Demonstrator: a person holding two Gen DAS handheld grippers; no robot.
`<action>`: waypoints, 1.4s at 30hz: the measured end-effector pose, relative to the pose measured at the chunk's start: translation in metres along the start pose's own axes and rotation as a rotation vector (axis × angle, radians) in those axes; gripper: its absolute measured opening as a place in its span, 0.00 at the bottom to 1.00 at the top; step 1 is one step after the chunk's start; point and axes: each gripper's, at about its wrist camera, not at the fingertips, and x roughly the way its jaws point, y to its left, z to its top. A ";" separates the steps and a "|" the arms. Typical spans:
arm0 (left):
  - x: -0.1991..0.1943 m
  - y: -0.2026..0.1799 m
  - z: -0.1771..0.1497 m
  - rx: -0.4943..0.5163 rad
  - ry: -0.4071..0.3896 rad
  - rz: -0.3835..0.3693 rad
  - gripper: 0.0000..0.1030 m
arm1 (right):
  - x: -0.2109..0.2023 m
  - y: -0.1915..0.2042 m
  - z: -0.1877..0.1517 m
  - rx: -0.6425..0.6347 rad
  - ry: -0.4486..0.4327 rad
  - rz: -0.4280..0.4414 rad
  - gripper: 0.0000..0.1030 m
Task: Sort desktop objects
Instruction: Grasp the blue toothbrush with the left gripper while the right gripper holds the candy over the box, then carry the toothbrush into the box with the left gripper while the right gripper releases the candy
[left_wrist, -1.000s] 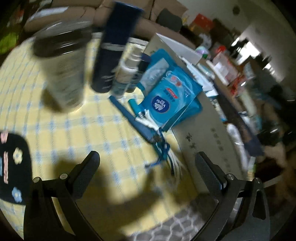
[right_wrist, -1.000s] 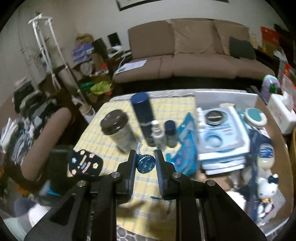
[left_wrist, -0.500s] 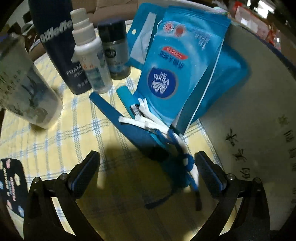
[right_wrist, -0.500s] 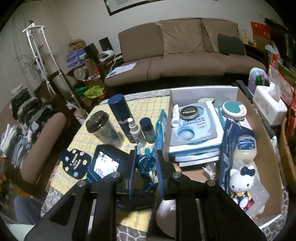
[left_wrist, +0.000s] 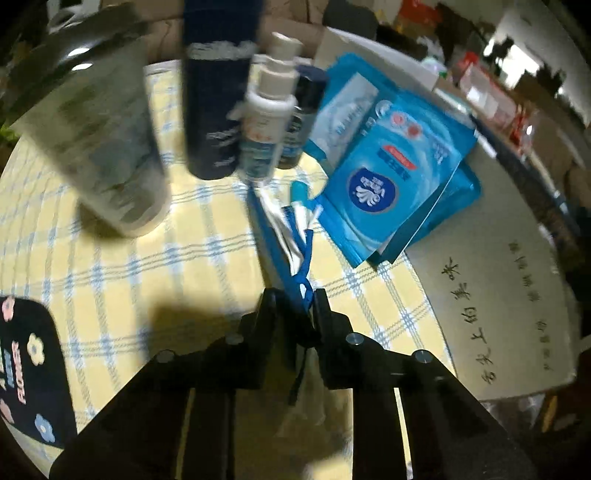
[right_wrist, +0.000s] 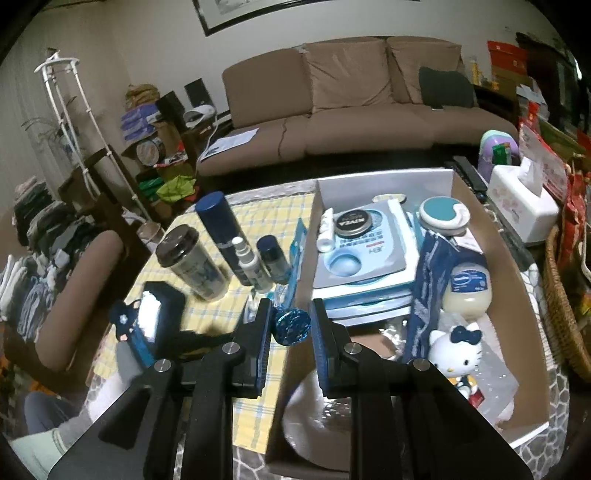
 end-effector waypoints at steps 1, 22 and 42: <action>-0.006 0.004 -0.002 -0.015 -0.006 -0.024 0.17 | -0.001 -0.004 0.000 0.008 -0.002 -0.008 0.19; -0.044 -0.020 0.024 0.035 -0.041 -0.028 0.66 | -0.017 -0.082 -0.011 0.146 0.004 -0.115 0.19; -0.015 0.000 0.006 0.014 -0.003 -0.108 0.16 | 0.001 -0.062 -0.012 0.084 0.044 -0.091 0.19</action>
